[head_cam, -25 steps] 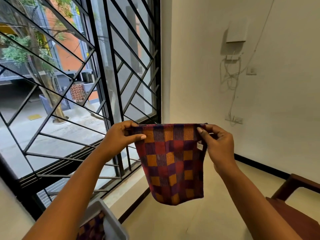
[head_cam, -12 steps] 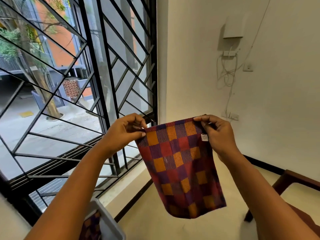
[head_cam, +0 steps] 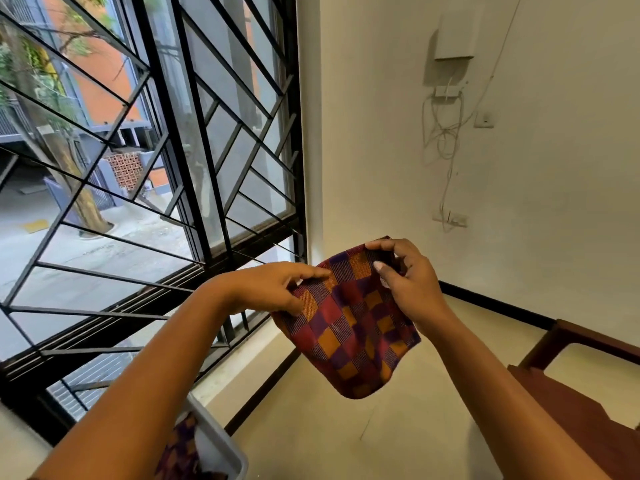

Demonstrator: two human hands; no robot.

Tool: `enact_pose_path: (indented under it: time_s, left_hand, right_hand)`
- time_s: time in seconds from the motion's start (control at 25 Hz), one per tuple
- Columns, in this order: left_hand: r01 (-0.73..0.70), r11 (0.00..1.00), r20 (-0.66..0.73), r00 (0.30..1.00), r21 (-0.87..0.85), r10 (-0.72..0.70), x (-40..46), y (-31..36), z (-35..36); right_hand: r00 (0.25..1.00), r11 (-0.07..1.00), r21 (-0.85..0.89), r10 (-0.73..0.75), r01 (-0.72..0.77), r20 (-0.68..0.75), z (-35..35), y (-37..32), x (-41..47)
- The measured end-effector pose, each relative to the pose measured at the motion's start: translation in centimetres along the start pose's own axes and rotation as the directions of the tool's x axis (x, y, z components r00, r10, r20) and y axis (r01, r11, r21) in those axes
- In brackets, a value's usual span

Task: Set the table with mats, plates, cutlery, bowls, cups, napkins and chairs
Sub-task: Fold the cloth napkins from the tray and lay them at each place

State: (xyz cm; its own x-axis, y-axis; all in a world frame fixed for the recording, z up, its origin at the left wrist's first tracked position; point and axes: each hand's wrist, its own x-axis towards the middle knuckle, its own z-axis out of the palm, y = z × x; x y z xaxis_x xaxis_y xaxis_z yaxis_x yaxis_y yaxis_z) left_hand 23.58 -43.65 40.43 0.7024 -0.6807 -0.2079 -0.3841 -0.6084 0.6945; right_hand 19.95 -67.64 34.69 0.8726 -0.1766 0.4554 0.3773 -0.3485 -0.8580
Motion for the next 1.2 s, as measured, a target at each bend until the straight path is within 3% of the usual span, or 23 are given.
enact_pose_path:
  time_s: [0.08,0.12,0.24,0.32,0.44,0.52,0.56,0.6,0.64,0.72,0.76,0.84,0.96,1.12,1.2]
  left_hand:
    - [-0.095,0.995,-0.198,0.976,0.005,0.094,0.1,-0.3,-0.1]
    - [-0.118,0.993,-0.222,0.968,0.006,0.117,0.1,-0.4,-0.2]
    - [-0.079,0.989,0.026,0.996,-0.123,0.083,-0.2,0.2,-0.1]
    - [-0.049,0.982,0.094,0.993,-0.184,0.068,-0.3,0.9,-0.1]
    - [-0.091,0.957,-0.006,0.996,-0.276,0.093,-0.4,1.4,-0.7]
    - [-0.165,0.921,-0.105,0.985,-0.352,0.137,-0.9,0.9,-1.2]
    - [-0.206,0.891,-0.155,0.976,-0.405,0.156,-1.2,0.5,-1.4]
    - [-0.242,0.856,-0.201,0.965,-0.457,0.166,-1.5,0.1,-1.7]
    - [-0.267,0.821,-0.243,0.956,-0.505,0.162,-1.7,-0.4,-1.9]
    - [-0.292,0.786,-0.337,0.935,-0.545,0.114,-2.0,-1.5,-2.4]
    - [-0.295,0.787,-0.384,0.92,-0.541,0.08,-2.2,-2.1,-2.7]
    - [-0.291,0.794,-0.455,0.89,-0.534,0.019,-2.8,-3.5,-3.0]
    - [-0.284,0.785,-0.499,0.866,-0.551,-0.037,-3.9,-5.2,-2.9]
    - [-0.29,0.744,-0.558,0.819,-0.602,-0.132,-5.0,-6.9,-2.6]
    - [-0.243,0.759,-0.565,0.802,-0.604,-0.193,-5.6,-7.5,-2.6]
  right_hand:
    - [0.997,1.0,0.009,-0.013,0.013,0.079,-0.5,0.1,-0.3]
    - [0.994,1.0,0.031,-0.009,0.006,0.105,-0.9,0.0,-0.3]
    - [0.99,0.995,0.097,0.014,-0.028,0.142,-1.3,-0.4,0.1]
    - [0.991,0.995,0.103,-0.004,-0.01,0.135,-0.9,-0.4,0.4]
    - [0.994,0.994,0.084,0.081,-0.075,-0.073,-0.2,1.4,0.0]
    - [0.917,0.946,0.195,0.305,-0.26,-0.258,0.1,4.0,-1.7]
    - [0.837,0.865,0.286,0.483,-0.412,-0.257,0.3,5.5,-2.8]
    - [0.732,0.722,0.353,0.668,-0.595,-0.133,0.7,7.1,-4.1]
    - [0.612,0.545,0.375,0.787,-0.75,0.079,1.4,8.4,-5.7]
    - [0.437,0.276,0.381,0.781,-0.882,0.446,3.3,10.0,-8.6]
    - [0.42,0.198,0.433,0.75,-0.88,0.511,3.9,10.4,-9.3]
    - [0.47,0.124,0.582,0.732,-0.804,0.494,4.3,10.9,-9.6]
    - [0.62,0.181,0.699,0.645,-0.692,0.447,3.4,9.8,-7.6]
    - [0.732,0.546,0.49,0.552,-0.68,0.399,3.5,7.6,-5.2]
    - [0.791,0.662,0.434,0.516,-0.612,0.328,3.9,6.8,-4.3]
